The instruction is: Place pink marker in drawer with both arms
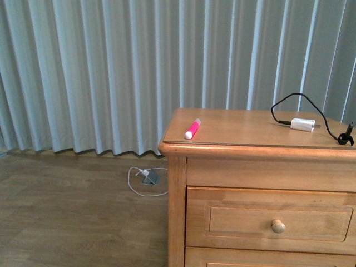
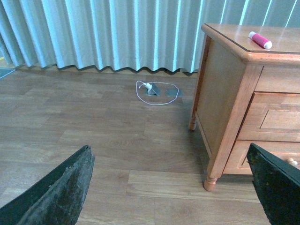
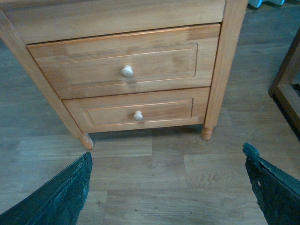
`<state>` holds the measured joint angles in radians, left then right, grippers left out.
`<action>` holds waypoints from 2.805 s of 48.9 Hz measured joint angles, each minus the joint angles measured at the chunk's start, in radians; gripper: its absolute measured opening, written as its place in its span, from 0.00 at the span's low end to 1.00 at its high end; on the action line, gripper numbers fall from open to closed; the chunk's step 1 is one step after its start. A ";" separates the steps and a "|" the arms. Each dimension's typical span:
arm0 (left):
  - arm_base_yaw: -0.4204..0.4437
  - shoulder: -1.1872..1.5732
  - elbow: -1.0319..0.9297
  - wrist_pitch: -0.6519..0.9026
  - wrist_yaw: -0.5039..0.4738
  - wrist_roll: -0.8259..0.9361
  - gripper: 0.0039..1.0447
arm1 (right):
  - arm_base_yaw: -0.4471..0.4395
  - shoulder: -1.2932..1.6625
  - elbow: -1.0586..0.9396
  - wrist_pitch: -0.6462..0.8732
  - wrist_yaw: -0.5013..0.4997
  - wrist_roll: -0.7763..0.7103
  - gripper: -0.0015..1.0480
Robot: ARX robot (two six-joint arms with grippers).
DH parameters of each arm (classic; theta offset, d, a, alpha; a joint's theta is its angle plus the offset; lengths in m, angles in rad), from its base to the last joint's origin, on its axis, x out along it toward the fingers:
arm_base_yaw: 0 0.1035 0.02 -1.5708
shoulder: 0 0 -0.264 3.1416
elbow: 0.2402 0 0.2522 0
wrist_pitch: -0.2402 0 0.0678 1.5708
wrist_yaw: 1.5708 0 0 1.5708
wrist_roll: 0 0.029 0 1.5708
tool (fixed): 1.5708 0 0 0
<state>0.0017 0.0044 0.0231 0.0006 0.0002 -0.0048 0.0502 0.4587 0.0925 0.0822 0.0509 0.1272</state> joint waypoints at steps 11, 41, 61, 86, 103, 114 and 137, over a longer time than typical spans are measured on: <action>0.000 0.000 0.000 0.000 0.000 0.000 0.95 | 0.039 0.534 0.151 0.362 -0.017 0.006 0.92; 0.000 0.000 0.000 0.000 0.000 0.000 0.95 | 0.154 1.398 0.652 0.586 0.061 -0.001 0.92; 0.000 0.000 0.000 0.000 0.000 0.000 0.95 | 0.153 1.732 0.955 0.626 0.088 -0.046 0.92; 0.000 0.000 0.000 0.000 0.000 0.000 0.95 | 0.105 1.832 1.033 0.618 0.095 -0.060 0.92; 0.000 0.000 0.000 0.000 0.000 0.000 0.95 | 0.098 1.832 1.032 0.619 0.106 -0.069 0.43; 0.000 0.000 0.000 0.000 0.000 0.000 0.95 | 0.095 1.830 1.032 0.604 0.092 -0.062 0.23; 0.000 0.000 0.000 0.000 0.000 0.000 0.95 | 0.097 1.653 0.772 0.606 0.011 0.031 0.23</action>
<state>0.0017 0.0044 0.0231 0.0006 0.0002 -0.0048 0.1467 2.1120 0.8646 0.6884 0.0616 0.1581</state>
